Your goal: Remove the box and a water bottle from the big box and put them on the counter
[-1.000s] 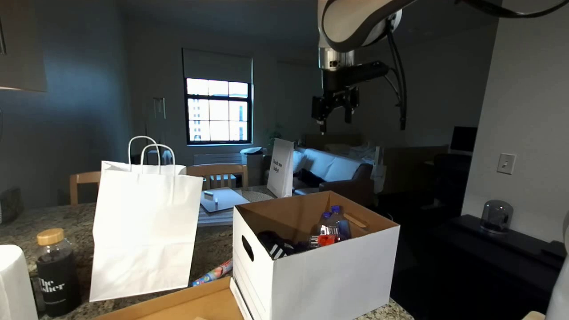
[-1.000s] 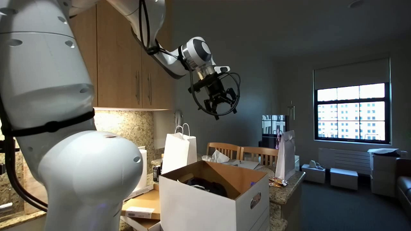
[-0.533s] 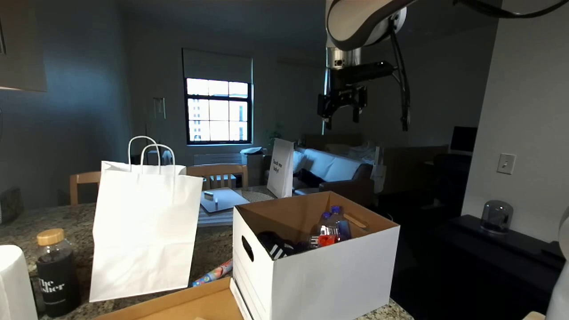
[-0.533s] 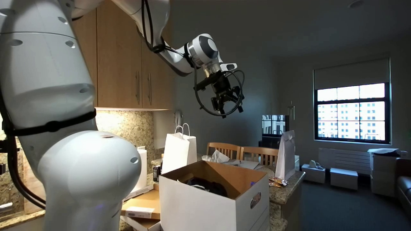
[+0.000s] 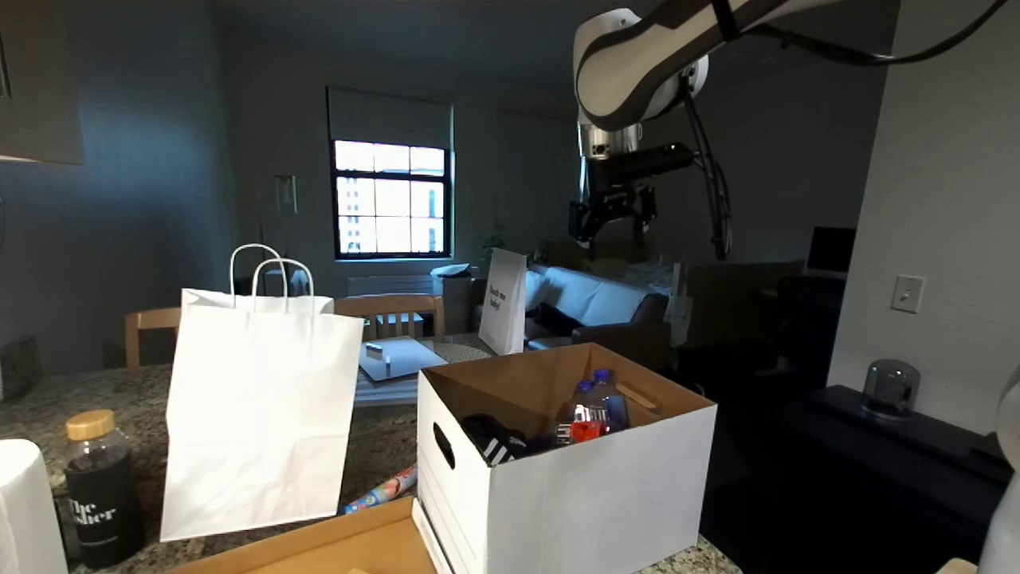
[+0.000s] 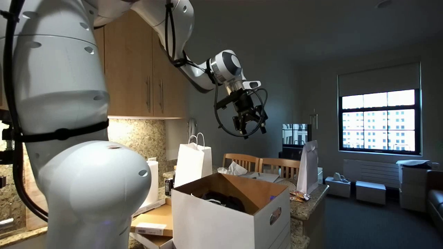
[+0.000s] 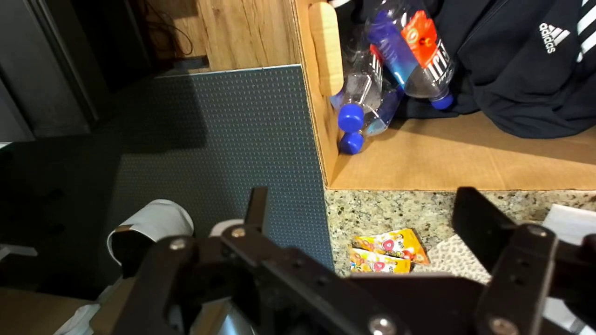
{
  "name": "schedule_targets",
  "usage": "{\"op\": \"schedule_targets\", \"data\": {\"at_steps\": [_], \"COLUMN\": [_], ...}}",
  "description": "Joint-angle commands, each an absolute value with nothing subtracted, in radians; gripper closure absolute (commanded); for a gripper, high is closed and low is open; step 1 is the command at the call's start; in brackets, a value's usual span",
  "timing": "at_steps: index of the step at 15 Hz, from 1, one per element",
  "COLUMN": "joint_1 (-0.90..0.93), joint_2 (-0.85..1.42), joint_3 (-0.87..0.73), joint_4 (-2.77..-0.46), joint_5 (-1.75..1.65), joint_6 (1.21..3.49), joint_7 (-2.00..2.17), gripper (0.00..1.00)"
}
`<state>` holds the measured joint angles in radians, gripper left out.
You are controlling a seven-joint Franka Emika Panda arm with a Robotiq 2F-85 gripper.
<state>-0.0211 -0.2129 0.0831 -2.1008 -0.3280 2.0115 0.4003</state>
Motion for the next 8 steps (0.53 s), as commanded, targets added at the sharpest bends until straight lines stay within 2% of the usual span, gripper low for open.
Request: {"op": "schedule_targets", "data": {"at_steps": [1, 8], "joint_1": [-0.020, -0.021], "joint_2": [-0.212, -0.051], "joint_3": [0.082, 0.090], "joint_4": [-2.099, -2.022], "joint_5": [-0.328, -0.404], "joint_6": [2.009, 1.886], "joint_7": [0.399, 0.421], "gripper": [0.00, 0.00]}}
